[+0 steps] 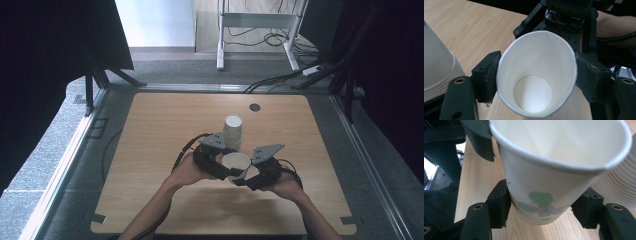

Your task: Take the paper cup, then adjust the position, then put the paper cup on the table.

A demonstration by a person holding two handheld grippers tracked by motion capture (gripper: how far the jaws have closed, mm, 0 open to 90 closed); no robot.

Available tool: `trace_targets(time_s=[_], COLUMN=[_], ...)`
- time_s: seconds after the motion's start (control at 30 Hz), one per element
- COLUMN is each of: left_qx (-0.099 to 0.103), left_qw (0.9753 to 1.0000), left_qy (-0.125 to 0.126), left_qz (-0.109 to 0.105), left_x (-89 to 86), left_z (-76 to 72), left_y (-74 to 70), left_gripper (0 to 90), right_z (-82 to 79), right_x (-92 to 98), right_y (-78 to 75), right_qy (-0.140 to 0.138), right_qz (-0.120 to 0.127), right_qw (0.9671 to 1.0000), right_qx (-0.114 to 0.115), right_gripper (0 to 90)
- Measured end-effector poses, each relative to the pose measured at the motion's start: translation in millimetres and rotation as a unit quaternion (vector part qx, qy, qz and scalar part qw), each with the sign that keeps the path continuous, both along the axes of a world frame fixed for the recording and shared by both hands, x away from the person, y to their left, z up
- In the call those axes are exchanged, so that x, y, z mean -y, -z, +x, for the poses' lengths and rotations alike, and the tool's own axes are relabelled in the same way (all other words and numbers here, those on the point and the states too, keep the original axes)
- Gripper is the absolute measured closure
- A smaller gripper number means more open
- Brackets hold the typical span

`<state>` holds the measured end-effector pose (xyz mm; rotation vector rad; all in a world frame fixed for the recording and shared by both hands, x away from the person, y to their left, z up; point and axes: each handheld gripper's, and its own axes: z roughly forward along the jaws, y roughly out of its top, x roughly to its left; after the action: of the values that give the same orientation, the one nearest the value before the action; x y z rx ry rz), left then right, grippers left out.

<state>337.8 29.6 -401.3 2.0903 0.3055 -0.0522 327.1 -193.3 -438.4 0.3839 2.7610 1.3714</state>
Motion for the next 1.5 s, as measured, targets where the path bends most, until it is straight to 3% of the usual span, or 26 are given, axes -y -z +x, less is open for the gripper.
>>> trace_targets(time_s=[0.17,0.23,0.37,0.67,1.5], left_qx=[0.025,0.038,0.046,0.052,0.064], left_qw=[0.9994,0.9987,0.9979,0.9966,0.9902], left_qy=[0.002,-0.001,-0.011,-0.034,-0.104], left_qz=[0.023,0.034,0.045,0.055,0.068], left_x=[2.9,4.2,4.7,1.9,-16.7], left_z=[-4.3,-6.0,-6.2,-5.2,0.3], left_y=[-1.0,-1.2,-0.4,2.3,6.5], left_gripper=[32.5,33.2,33.5,33.5,33.5], right_z=[1.1,0.9,1.2,2.1,-3.7], right_x=[-2.6,-3.8,-3.9,6.5,30.3], right_y=[3.0,4.1,5.9,4.5,10.3], right_qy=[-0.005,-0.005,0.004,0.048,0.105], right_qz=[-0.007,-0.013,-0.02,-0.02,-0.04], right_qw=[0.9999,0.9999,0.9997,0.9984,0.9932], right_qx=[0.005,0.007,0.013,0.019,0.031], right_gripper=[35.5,30.1,14.1,6.2,5.4])
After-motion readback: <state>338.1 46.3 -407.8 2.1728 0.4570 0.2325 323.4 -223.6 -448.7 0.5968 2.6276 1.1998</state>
